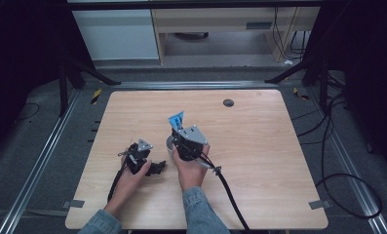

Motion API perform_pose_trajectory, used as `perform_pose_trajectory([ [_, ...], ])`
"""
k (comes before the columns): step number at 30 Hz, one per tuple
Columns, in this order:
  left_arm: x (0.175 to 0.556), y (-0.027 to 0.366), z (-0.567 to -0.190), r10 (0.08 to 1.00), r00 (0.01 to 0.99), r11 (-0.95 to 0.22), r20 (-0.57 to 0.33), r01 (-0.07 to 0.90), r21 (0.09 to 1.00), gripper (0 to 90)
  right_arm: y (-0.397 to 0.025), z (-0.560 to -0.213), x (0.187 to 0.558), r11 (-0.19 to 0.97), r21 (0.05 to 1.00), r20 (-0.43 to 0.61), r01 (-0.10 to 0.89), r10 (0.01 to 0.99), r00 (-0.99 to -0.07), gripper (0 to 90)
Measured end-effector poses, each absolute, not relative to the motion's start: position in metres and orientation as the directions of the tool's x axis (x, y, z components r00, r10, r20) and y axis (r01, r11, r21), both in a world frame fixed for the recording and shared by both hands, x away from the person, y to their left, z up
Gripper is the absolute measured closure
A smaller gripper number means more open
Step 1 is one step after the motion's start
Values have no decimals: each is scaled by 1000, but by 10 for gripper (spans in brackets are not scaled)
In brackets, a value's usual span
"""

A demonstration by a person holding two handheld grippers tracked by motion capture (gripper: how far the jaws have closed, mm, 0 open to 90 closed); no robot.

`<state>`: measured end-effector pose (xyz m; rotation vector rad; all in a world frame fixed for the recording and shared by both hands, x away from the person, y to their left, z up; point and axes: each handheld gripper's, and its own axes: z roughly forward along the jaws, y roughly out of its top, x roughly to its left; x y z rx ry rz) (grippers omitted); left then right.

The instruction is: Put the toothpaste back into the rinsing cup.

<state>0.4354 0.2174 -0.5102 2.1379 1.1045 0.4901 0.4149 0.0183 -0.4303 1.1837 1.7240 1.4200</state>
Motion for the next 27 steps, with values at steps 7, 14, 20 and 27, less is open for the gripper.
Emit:
perform_pose_trajectory([
  [7, 435, 218, -510, 819, 573, -421, 27, 568, 707, 0, 18, -429, 414, 17, 964, 102, 267, 899, -426, 733],
  [14, 436, 217, -510, 822, 568, -411, 21, 568, 713, 0, 15, -431, 416, -16, 956, 147, 292, 889, -433, 732],
  [20, 436, 217, -510, 822, 569, -411, 21, 569, 712, 0, 12, -434, 418, -38, 950, 176, 311, 887, -426, 732],
  [27, 436, 217, -510, 822, 568, -411, 21, 568, 713, 0, 11, -435, 418, -35, 949, 176, 312, 883, -435, 729],
])
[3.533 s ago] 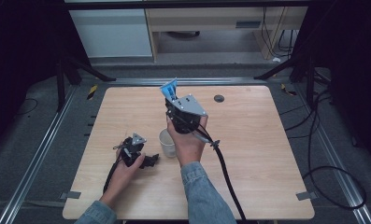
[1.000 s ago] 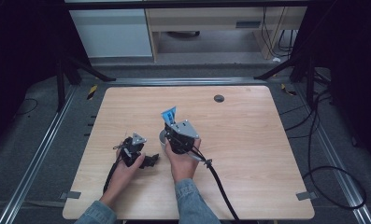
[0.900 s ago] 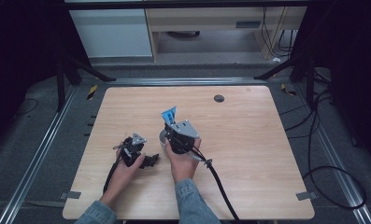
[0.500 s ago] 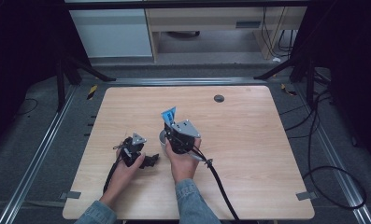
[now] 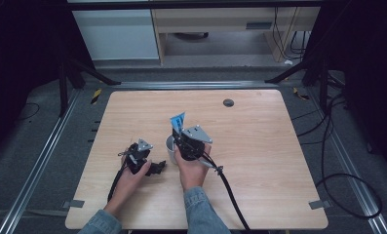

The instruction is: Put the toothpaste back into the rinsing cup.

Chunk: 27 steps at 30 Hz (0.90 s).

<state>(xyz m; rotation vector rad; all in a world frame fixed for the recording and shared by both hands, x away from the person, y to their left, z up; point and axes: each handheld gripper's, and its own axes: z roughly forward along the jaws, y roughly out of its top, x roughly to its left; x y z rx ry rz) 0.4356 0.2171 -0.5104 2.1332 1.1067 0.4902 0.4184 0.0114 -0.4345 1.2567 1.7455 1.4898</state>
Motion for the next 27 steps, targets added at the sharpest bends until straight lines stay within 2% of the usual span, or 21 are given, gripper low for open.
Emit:
perform_pose_trajectory([
  [17, 436, 217, -510, 822, 568, -411, 21, 569, 712, 0, 0, -436, 426, -67, 937, 220, 343, 876, -430, 708],
  [27, 436, 217, -510, 823, 568, -411, 21, 569, 712, 0, -2, -436, 427, -54, 937, 208, 344, 879, -429, 686],
])
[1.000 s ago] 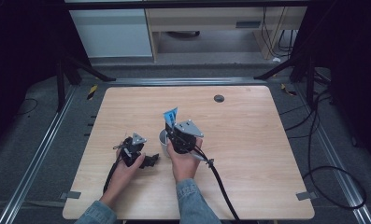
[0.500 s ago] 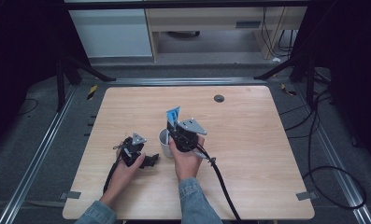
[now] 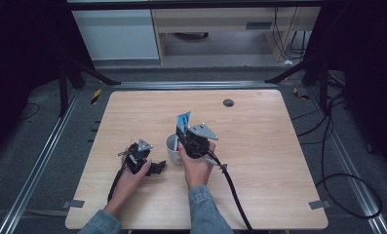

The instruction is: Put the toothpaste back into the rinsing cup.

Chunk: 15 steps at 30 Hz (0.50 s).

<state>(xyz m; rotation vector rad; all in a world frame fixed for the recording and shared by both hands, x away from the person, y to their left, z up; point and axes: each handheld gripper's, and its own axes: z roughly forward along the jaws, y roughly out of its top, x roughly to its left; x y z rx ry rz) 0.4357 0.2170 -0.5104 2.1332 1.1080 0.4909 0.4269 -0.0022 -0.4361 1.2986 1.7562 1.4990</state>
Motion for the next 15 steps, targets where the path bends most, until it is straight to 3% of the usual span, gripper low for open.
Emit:
perform_pose_trajectory([
  [15, 436, 217, -510, 823, 567, -410, 20, 570, 713, 0, -4, -438, 428, -56, 934, 207, 353, 889, -408, 595],
])
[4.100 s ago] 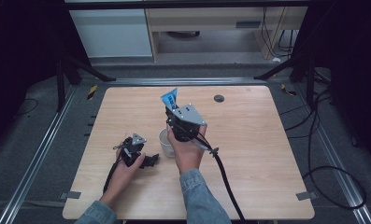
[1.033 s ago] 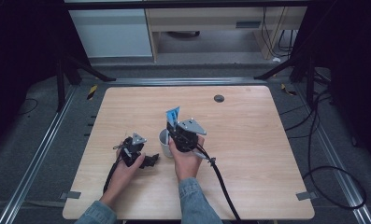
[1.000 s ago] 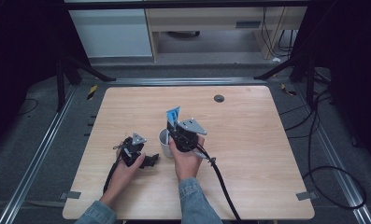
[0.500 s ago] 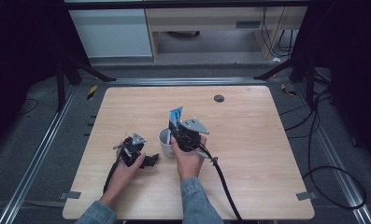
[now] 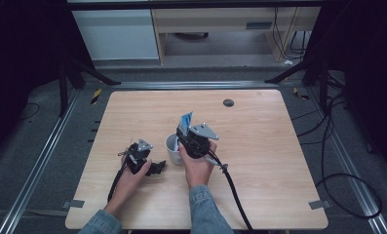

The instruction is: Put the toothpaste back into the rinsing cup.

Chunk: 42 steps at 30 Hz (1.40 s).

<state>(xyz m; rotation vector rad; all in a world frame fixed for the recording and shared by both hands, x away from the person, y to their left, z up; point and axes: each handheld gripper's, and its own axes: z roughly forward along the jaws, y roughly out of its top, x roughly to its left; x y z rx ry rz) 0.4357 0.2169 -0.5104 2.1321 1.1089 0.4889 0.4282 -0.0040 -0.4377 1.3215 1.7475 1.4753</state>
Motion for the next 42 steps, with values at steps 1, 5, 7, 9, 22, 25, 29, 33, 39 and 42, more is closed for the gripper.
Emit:
perform_pose_trajectory([
  [1, 436, 217, -510, 823, 567, -410, 19, 570, 713, 0, -4, -438, 428, -55, 934, 206, 354, 890, -407, 588],
  [5, 436, 217, -510, 823, 568, -410, 20, 570, 712, 0, -4, -438, 428, -53, 934, 205, 354, 892, -404, 571],
  [7, 436, 217, -510, 823, 567, -410, 20, 570, 712, 0, -4, -438, 428, -49, 934, 198, 354, 895, -399, 555],
  [9, 436, 217, -510, 823, 567, -409, 19, 570, 713, 0, -4, -437, 428, -49, 934, 197, 353, 896, -397, 536],
  [22, 436, 217, -510, 823, 568, -411, 21, 569, 712, 0, -5, -435, 426, -43, 937, 184, 348, 904, -386, 435],
  [25, 436, 217, -510, 823, 567, -411, 21, 569, 712, 0, -5, -434, 426, -39, 936, 180, 349, 906, -382, 407],
  [29, 436, 217, -510, 823, 567, -410, 21, 569, 713, 0, -6, -434, 426, -29, 937, 167, 349, 912, -374, 349],
  [33, 436, 217, -510, 823, 568, -411, 21, 569, 713, 0, -5, -432, 426, -12, 938, 150, 346, 915, -375, 295],
  [39, 436, 217, -510, 823, 568, -411, 21, 568, 713, 0, -1, -427, 425, 55, 943, 81, 328, 918, -387, 215],
  [42, 436, 217, -510, 823, 568, -410, 21, 569, 713, 0, 1, -424, 425, 103, 937, 37, 333, 921, -387, 180],
])
